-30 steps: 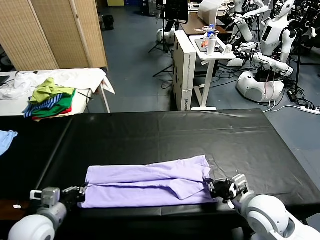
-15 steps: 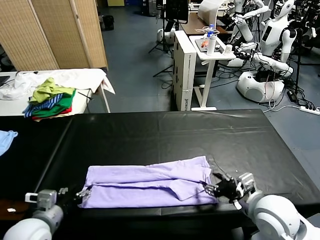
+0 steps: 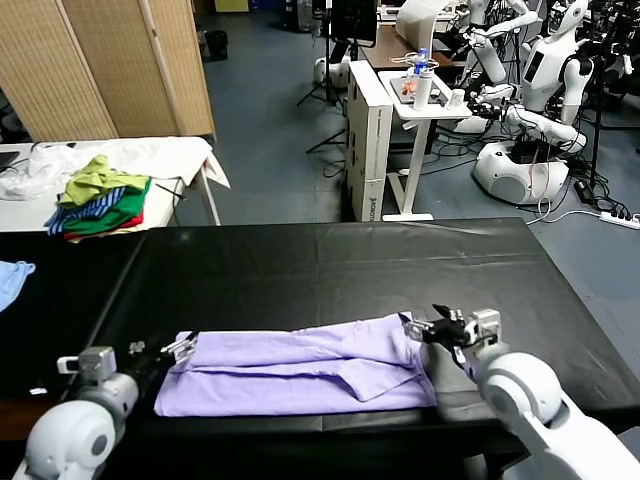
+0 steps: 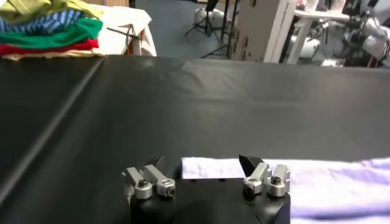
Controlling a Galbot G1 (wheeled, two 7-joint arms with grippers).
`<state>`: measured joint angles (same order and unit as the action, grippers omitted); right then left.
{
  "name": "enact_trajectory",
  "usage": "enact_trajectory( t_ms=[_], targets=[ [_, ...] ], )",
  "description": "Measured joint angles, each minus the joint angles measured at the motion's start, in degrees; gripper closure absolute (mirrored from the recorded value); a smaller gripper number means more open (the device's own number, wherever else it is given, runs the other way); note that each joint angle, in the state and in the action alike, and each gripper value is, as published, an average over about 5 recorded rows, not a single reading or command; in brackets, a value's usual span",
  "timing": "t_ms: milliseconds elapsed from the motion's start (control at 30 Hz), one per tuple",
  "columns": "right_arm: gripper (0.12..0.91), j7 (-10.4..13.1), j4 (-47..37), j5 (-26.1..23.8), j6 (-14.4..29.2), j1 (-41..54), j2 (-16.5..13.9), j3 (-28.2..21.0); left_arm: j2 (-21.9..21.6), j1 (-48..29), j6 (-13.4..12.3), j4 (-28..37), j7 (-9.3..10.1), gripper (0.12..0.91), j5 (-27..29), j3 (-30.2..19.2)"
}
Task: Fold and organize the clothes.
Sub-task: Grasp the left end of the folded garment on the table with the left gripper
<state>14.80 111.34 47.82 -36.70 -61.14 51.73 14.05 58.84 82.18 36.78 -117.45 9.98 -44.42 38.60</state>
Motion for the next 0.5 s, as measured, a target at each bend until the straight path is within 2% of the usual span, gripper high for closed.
enact_trajectory(
  t_ms=[133, 400, 500],
  targets=[
    [0.133, -0.1, -2.3, -1.2, 0.0, 0.7, 1.7, -0.8, 0.2, -1.7, 0.1, 2.4, -0.09, 0.123, 0.0, -0.8],
    [0.247, -0.3, -4.5, -2.3, -0.1, 0.9, 3.9, -1.7, 0.3, -2.3, 0.2, 4.7, -0.26, 0.136, 0.4, -1.0],
    [0.294, -0.3, -4.6, -2.4, -0.1, 1.0, 4.2, -1.8, 0.2, -2.2, 0.3, 4.8, -0.28, 0.240, 0.3, -1.0]
  ],
)
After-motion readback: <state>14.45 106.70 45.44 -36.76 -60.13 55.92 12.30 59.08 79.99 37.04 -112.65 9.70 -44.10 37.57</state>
